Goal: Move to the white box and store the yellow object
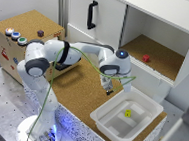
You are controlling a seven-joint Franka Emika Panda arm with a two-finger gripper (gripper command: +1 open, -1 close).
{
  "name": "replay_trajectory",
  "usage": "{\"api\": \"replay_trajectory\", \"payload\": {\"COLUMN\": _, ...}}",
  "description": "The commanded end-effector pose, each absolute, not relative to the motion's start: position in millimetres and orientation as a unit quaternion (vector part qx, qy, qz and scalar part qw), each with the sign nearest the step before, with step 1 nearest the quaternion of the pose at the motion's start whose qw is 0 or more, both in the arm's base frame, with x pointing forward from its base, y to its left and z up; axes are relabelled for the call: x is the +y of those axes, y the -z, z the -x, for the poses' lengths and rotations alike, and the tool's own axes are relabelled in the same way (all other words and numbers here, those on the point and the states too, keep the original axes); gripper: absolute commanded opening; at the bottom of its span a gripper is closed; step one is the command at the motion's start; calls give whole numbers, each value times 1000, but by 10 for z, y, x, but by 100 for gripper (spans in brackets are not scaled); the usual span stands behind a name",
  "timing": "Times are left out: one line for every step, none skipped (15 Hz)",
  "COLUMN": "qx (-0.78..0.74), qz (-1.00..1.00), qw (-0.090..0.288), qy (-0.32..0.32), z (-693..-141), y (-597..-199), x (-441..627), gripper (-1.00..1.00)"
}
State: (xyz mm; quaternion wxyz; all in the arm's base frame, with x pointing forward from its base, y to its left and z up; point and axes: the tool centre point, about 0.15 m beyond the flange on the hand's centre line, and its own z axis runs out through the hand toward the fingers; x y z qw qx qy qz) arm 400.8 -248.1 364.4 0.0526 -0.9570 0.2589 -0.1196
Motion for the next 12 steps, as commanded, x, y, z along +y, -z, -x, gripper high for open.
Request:
{"api": "replay_trajectory", "payload": {"qx": 179, "qz": 979, "qw": 14, "qy": 101, "z": -3912, "y": -3504, "x": -1547, "gripper": 100}}
{"api": "replay_trajectory", "payload": {"qx": 159, "qz": 982, "qw": 7, "qy": 97, "z": -3923, "y": -3541, "x": -1370, "gripper": 100}}
{"api": "replay_trajectory", "payload": {"qx": 146, "qz": 985, "qw": -1, "qy": 96, "z": -3922, "y": -3570, "x": -1229, "gripper": 100}}
{"api": "replay_trajectory", "payload": {"qx": 133, "qz": 987, "qw": 3, "qy": 90, "z": -3906, "y": -3582, "x": -1075, "gripper": 100}}
{"api": "replay_trajectory", "payload": {"qx": 124, "qz": 988, "qw": 7, "qy": 88, "z": -3876, "y": -3595, "x": -946, "gripper": 100}}
{"api": "replay_trajectory", "payload": {"qx": 118, "qz": 989, "qw": 7, "qy": 90, "z": -3847, "y": -3613, "x": -846, "gripper": 100}}
{"api": "replay_trajectory", "payload": {"qx": 110, "qz": 990, "qw": 10, "qy": 92, "z": -3817, "y": -3621, "x": -775, "gripper": 100}}
{"api": "replay_trajectory", "payload": {"qx": 96, "qz": 991, "qw": 21, "qy": 93, "z": -3785, "y": -3592, "x": -708, "gripper": 100}}
{"api": "replay_trajectory", "payload": {"qx": 76, "qz": 992, "qw": 31, "qy": 95, "z": -3770, "y": -3544, "x": -628, "gripper": 100}}
{"api": "replay_trajectory", "payload": {"qx": 55, "qz": 994, "qw": 33, "qy": 93, "z": -3757, "y": -3474, "x": -527, "gripper": 100}}
{"api": "replay_trajectory", "payload": {"qx": 31, "qz": 994, "qw": 40, "qy": 92, "z": -3748, "y": -3385, "x": -413, "gripper": 100}}
{"api": "replay_trajectory", "payload": {"qx": 18, "qz": 995, "qw": 41, "qy": 93, "z": -3745, "y": -3348, "x": -350, "gripper": 100}}
